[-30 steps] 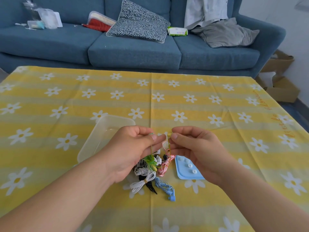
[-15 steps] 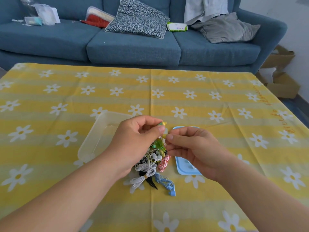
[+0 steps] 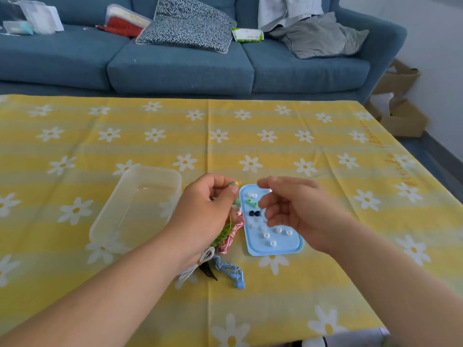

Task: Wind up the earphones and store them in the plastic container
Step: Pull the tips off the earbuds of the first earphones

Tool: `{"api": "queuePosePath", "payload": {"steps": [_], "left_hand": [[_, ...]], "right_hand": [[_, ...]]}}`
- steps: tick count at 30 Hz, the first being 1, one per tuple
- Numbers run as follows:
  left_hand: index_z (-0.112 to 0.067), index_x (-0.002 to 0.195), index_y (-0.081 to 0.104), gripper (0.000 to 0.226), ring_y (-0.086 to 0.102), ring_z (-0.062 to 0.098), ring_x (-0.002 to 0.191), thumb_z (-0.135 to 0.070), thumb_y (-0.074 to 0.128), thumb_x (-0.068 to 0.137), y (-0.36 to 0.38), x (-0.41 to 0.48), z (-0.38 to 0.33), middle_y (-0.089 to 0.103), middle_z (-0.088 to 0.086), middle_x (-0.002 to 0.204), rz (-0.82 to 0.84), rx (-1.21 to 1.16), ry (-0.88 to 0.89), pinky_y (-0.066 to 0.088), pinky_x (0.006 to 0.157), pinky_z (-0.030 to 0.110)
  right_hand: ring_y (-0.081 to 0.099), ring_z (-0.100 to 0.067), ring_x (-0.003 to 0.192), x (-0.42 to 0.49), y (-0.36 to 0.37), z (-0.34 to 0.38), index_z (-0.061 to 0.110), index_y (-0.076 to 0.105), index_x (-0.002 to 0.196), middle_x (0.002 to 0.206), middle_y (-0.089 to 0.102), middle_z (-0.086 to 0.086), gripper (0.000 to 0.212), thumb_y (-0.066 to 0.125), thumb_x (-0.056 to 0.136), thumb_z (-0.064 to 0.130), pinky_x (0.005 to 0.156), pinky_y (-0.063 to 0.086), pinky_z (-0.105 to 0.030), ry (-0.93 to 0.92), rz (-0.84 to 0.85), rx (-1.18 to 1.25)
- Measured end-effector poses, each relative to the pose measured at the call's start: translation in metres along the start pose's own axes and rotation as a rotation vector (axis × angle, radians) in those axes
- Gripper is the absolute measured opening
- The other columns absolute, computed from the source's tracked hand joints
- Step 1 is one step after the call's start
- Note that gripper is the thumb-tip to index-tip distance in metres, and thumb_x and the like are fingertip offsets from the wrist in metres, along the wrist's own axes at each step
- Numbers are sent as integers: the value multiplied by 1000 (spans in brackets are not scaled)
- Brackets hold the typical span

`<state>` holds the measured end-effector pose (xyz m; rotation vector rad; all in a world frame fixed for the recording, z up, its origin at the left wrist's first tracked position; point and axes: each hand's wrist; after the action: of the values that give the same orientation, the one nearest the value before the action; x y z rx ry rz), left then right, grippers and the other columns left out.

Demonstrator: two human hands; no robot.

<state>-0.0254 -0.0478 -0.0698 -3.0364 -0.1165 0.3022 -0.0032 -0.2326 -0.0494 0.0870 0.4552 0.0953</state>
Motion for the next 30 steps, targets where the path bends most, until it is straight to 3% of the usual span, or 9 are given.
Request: {"api": "queuePosePath", "payload": {"steps": [2,4,7,12,15,21,25,27,30], "left_hand": [[-16,105,69,7,66,12,54,-16,66,99,2,-3,1,65,-1,59,62,-27,-63,49,52,19],[-12,103,71,7,64,12,54,-11,69,96,4,-6,3,67,4,65,94,-59,-117,49,51,18],[-12,100,74,8,64,16,55,-8,73,93,3,-7,7,68,11,72,117,-54,-146,54,59,27],[-10,98,76,9,62,19,60,-5,73,91,0,-7,5,69,6,69,128,-83,-148,51,54,17],[-13,97,76,9,64,18,61,-7,74,91,-3,-6,6,70,6,71,137,-70,-143,53,57,20],[-15,96,77,10,67,15,59,-8,76,89,-10,-6,3,75,7,77,134,-47,-133,58,60,29],[-13,93,77,13,64,16,57,-5,81,84,-17,-3,-1,77,1,75,97,-56,-98,61,65,30],[-12,91,76,14,66,18,58,-5,83,81,-21,-3,-5,77,6,75,58,-74,-82,61,66,30],[-11,93,74,15,68,20,59,-6,83,81,-27,-2,-9,76,17,81,7,-122,-72,60,65,32]], "right_hand": [[58,-21,59,10,-20,-3,4,72,106,74,68,-12,16,64,96,13,55,53,-32,-61,-240,-158],[57,-19,61,20,-32,-10,6,74,96,75,67,-9,12,64,91,12,55,51,-30,-108,-363,-353],[54,-20,61,35,-35,-22,5,73,87,75,67,-12,12,63,87,11,55,47,-29,-147,-398,-600],[50,-19,54,58,-29,-36,1,71,84,76,71,-20,16,60,86,12,51,42,-28,-160,-431,-803],[50,-20,52,66,-27,-41,1,72,82,67,68,-15,18,65,85,18,50,42,-26,-130,-442,-842],[53,-21,56,73,-22,-42,7,74,81,63,63,-7,11,68,81,17,54,45,-28,-77,-479,-781],[58,-17,61,56,-10,-18,14,75,81,72,71,-2,5,70,84,14,51,47,-24,-200,-452,-668],[63,-12,59,41,5,-4,18,77,84,75,76,0,6,73,84,13,49,50,-19,-259,-362,-557],[70,-19,67,19,27,3,8,76,92,77,76,-11,13,80,81,2,64,58,-23,-188,-93,-201]]}}
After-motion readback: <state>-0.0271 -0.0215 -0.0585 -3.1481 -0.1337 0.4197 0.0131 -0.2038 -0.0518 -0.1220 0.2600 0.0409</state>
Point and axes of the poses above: each hand's wrist, its own x-axis towards the middle knuckle, its own y-axis out of the palm, z = x × y
